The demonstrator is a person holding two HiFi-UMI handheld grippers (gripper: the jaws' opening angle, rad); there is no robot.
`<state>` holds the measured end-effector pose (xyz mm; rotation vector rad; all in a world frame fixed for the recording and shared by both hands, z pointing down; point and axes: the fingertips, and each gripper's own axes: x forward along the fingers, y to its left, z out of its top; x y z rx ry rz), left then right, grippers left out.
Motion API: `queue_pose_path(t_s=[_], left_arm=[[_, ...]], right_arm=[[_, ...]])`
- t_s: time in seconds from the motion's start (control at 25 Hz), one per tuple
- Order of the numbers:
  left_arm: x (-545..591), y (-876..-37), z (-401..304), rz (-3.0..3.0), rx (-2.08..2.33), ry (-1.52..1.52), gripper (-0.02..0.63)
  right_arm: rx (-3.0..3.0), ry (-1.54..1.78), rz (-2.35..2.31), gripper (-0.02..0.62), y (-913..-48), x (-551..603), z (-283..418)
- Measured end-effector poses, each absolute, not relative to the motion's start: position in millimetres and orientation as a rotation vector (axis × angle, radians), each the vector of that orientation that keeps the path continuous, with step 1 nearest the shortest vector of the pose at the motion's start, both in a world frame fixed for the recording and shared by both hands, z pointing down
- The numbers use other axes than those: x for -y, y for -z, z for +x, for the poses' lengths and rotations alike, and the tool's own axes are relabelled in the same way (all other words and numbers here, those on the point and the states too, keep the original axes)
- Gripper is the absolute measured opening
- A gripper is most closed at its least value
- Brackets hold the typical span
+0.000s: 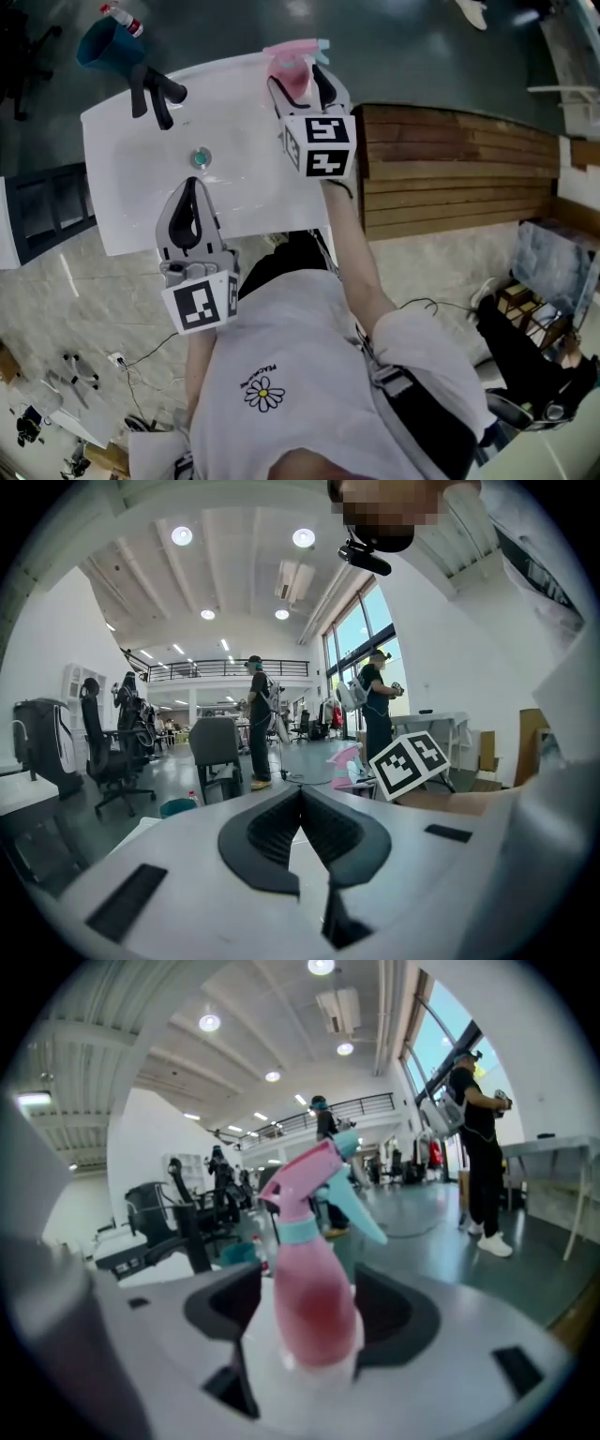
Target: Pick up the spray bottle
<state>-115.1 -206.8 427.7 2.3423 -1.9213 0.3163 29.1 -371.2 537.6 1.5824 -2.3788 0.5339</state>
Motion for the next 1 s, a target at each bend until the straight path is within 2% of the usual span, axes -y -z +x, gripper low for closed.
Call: queue_pose_path(t_s=[1.0], left_arm=[[204.1, -440.9, -107.4, 2.308, 1.933, -0.359, 0.02]], right_arm=[[2.402, -0.407, 1.54, 0.305, -563.0, 384.6, 22.7]])
